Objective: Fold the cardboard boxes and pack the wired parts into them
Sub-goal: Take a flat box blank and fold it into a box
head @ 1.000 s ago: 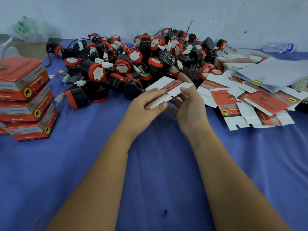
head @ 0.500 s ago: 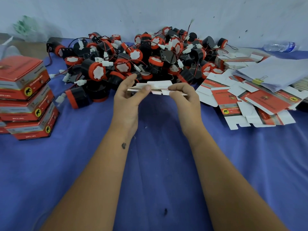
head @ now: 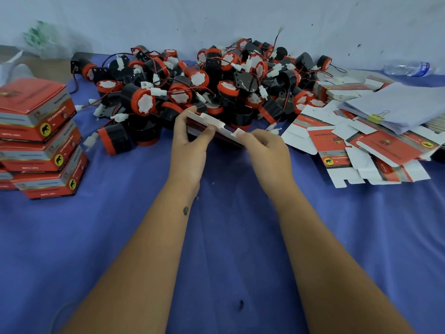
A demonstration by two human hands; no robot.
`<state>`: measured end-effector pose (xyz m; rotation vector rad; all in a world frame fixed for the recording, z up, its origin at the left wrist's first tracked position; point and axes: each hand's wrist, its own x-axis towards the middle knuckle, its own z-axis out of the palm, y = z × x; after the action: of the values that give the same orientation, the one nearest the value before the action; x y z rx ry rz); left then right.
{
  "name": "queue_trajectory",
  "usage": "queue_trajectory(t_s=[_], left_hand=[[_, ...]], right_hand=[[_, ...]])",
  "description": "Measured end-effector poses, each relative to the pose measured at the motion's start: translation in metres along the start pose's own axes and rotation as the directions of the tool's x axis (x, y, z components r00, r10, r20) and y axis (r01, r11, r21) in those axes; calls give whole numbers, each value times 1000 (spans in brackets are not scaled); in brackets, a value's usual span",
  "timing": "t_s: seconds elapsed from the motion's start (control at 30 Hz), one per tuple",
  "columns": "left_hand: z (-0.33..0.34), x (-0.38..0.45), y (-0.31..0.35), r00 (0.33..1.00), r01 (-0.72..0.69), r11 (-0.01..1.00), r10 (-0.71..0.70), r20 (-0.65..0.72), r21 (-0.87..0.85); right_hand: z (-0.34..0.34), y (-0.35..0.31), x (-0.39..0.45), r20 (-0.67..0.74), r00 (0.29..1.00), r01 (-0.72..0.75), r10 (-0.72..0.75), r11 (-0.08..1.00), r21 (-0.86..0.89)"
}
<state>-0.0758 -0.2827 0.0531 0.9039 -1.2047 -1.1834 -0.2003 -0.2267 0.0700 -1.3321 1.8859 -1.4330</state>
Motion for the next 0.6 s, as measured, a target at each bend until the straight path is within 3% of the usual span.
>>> queue_trajectory(t_s=[0.1, 0.33, 0.5, 0.6], left_hand=[[2, -2, 2, 1000, -2, 1000, 2, -4, 15], [5, -6, 5, 999, -13, 999, 16, -44, 50], [9, -13, 7, 942, -333, 901, 305, 141, 278], [14, -16, 6, 900, -428, 822, 353, 254, 376]], right_hand=[[-6, -2, 2, 42, 995, -100, 95, 988, 115], [-3, -1, 4, 51, 997, -40, 50, 983, -179], [-6, 7, 8, -33, 999, -22, 13, 957, -289], [-7, 8, 9, -154, 988, -59, 13, 953, -297]])
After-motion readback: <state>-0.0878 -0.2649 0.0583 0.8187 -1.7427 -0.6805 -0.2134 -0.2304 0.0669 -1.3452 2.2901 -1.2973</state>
